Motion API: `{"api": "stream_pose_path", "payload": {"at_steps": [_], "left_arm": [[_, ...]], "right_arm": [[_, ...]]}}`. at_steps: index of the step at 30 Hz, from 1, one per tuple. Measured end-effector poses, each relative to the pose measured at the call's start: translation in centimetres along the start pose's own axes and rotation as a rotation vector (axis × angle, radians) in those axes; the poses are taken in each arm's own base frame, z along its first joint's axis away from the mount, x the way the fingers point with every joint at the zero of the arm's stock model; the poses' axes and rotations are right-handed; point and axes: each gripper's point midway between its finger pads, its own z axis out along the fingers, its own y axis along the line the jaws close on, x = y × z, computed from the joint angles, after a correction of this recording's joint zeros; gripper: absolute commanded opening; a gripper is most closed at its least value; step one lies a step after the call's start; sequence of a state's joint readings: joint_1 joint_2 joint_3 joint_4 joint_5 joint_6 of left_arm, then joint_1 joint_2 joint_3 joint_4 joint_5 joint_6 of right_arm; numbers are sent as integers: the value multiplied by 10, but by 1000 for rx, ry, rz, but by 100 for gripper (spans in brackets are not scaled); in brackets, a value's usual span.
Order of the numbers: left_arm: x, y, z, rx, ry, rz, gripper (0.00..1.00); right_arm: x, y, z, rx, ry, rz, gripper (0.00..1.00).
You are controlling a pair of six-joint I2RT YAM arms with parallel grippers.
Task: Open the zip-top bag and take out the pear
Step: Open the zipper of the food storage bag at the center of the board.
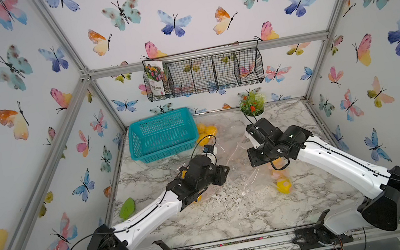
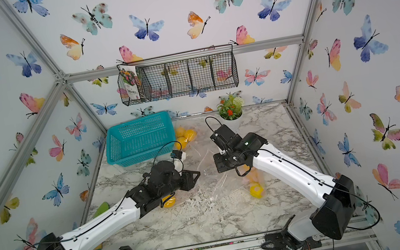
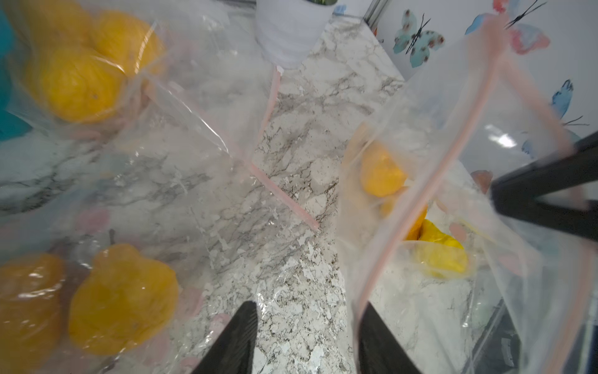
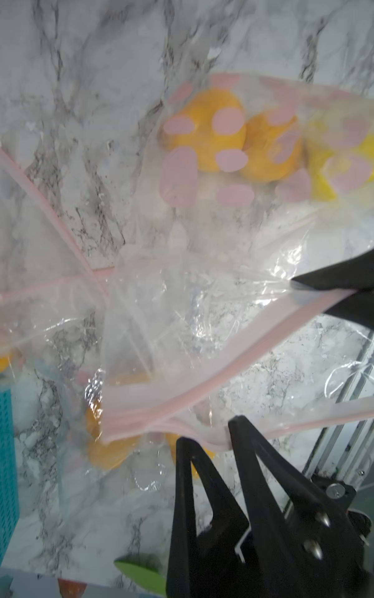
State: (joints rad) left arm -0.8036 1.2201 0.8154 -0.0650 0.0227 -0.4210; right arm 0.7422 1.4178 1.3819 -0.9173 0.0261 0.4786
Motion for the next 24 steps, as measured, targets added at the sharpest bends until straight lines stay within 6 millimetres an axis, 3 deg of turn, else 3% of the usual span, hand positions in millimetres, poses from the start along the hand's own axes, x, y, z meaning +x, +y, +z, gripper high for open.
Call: {"api": "stream_pose_path", "payload": {"at_steps": [4, 8, 14, 18, 24], "left_arm": [[-49, -22, -45, 71, -148, 23, 46], [-59, -49, -65, 205, -173, 44, 35], [-30, -59, -30, 275, -2, -59, 22], [-11, -58, -10, 273, 72, -128, 20], [-7, -66, 4, 293, 95, -172, 22]], "right_arm": [[-11, 22, 3, -120, -52, 6, 2], [-19, 35, 2, -190, -83, 5, 2], [-26, 44, -1, -238, -107, 7, 2], [-27, 49, -2, -262, -109, 9, 2], [-26, 54, -3, -279, -107, 13, 2]]}}
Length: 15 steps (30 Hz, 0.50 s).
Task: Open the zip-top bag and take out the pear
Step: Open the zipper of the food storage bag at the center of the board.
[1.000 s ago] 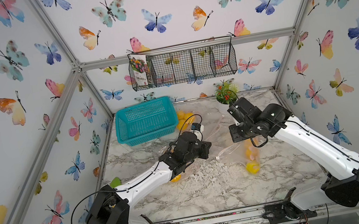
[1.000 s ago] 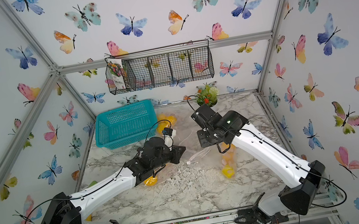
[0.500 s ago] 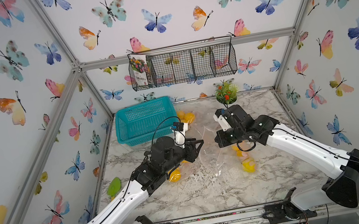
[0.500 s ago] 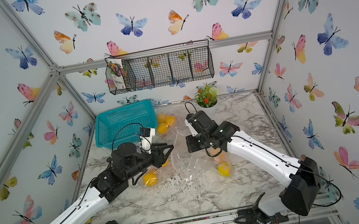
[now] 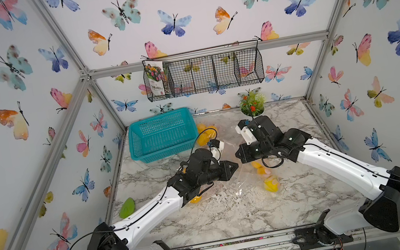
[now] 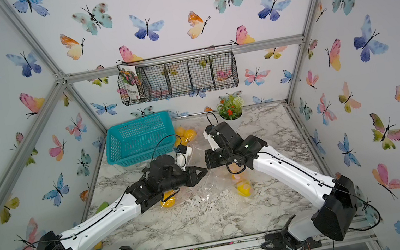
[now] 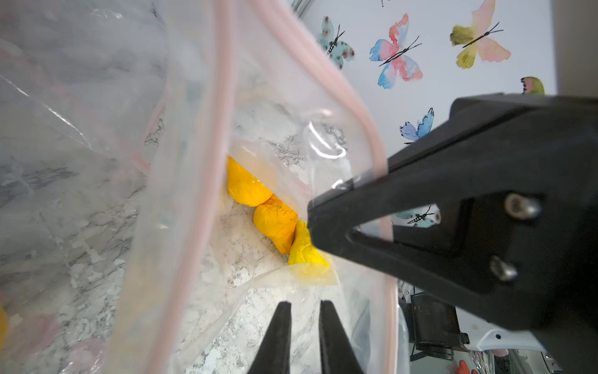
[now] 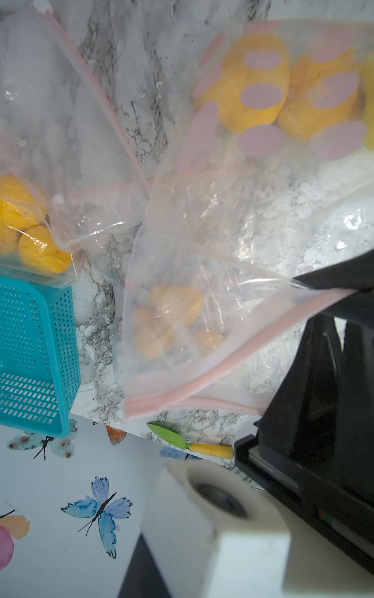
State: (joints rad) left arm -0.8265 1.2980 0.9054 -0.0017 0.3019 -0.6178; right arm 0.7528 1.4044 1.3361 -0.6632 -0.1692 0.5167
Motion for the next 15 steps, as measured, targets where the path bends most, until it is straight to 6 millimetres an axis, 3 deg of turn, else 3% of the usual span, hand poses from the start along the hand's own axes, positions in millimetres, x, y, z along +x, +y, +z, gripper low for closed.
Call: {"api": "stream_pose_path", "payload": {"at_steps": [7, 11, 15], "left_arm": [[21, 31, 29, -79, 72, -57, 30], [38, 50, 34, -113, 81, -81, 32], [52, 59, 36, -97, 81, -89, 31]], "right_arm": [[5, 21, -1, -50, 12, -10, 2], [5, 34, -2, -93, 9, -10, 7], [2, 43, -2, -134, -2, -9, 45]]}}
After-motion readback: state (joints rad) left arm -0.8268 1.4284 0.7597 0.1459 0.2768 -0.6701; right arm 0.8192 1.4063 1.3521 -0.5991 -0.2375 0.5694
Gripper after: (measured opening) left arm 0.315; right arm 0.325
